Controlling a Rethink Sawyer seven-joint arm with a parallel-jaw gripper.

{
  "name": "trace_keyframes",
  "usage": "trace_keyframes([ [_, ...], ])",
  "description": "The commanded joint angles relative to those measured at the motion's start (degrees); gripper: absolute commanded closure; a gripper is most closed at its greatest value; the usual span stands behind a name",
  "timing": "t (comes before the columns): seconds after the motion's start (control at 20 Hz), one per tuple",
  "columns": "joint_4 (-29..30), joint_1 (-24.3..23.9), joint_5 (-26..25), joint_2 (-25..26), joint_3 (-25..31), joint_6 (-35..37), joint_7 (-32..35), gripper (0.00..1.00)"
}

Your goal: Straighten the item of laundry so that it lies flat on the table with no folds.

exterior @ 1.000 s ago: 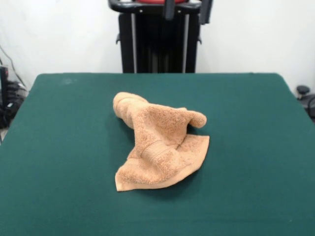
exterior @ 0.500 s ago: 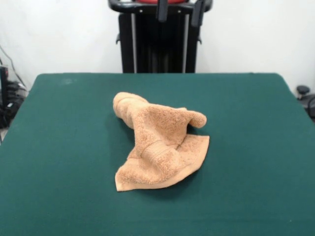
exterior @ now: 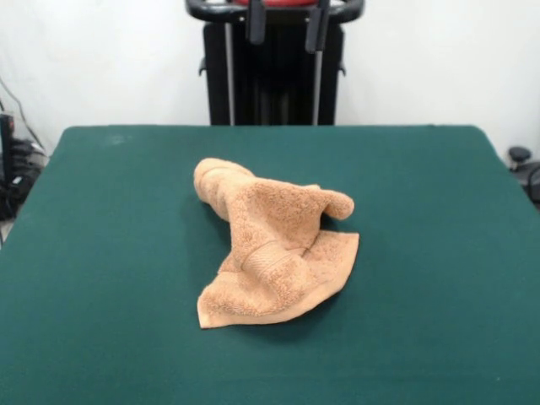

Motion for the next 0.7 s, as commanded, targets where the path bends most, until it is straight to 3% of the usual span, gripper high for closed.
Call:
trace_keyframes([
  [0.05,2.0,-0.35,-0.57,4.36,7.98,0.81,3.34,0.0],
  [0.7,-4.04,0.21,-0.73,7.73,7.32,2.31,5.65,0.0],
])
